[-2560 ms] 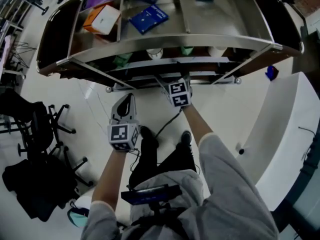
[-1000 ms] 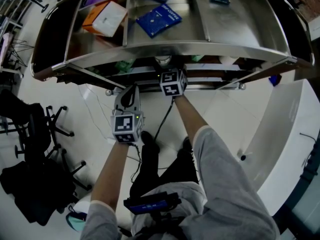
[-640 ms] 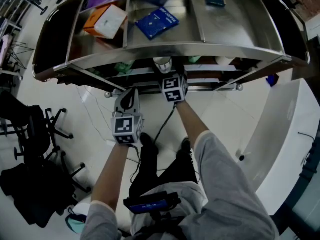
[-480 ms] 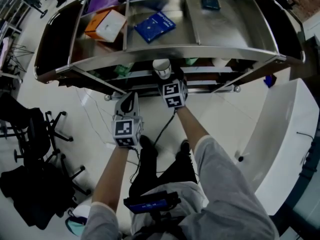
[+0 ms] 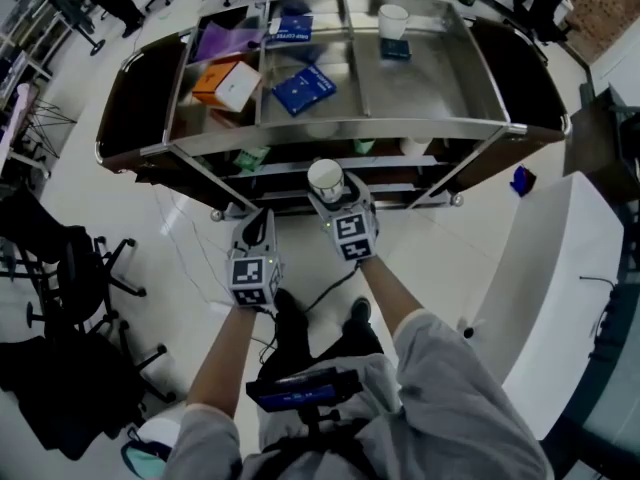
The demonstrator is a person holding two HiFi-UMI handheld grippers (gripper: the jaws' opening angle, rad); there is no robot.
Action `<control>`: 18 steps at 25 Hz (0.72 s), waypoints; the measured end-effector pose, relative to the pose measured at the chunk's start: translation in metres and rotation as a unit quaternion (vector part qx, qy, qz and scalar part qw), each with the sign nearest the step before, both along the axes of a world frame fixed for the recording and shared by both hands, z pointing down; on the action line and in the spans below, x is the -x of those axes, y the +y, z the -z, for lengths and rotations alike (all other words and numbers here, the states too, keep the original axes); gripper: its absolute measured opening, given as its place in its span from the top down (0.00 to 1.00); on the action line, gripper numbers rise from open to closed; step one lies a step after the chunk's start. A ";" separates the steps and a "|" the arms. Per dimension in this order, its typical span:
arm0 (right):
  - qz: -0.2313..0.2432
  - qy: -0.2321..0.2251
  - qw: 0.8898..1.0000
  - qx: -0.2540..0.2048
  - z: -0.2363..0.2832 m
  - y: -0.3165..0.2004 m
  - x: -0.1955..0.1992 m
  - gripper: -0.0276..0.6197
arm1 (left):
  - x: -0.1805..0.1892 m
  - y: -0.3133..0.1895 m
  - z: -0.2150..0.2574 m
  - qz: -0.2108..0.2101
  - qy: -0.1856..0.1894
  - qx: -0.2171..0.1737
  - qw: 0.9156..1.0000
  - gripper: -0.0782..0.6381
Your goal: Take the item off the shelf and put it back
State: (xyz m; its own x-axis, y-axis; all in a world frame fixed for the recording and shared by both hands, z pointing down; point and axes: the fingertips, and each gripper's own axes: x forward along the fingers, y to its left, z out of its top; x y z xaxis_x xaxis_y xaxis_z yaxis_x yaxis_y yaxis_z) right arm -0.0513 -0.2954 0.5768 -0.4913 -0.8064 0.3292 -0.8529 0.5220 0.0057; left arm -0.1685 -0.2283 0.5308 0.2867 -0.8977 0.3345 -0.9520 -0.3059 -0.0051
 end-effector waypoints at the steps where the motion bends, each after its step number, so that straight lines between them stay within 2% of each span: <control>1: 0.003 -0.001 1.000 -0.002 0.008 0.008 -0.003 0.38 | 0.001 0.003 0.004 0.000 0.000 -0.005 1.000 0.88; 8: 0.018 -0.010 1.000 -0.016 0.058 0.055 -0.026 0.38 | 0.004 0.025 0.033 0.013 0.006 -0.011 1.000 0.88; 18: 0.025 -0.006 0.999 -0.031 0.092 0.106 -0.055 0.38 | 0.014 0.051 0.058 0.012 0.006 -0.024 1.000 0.88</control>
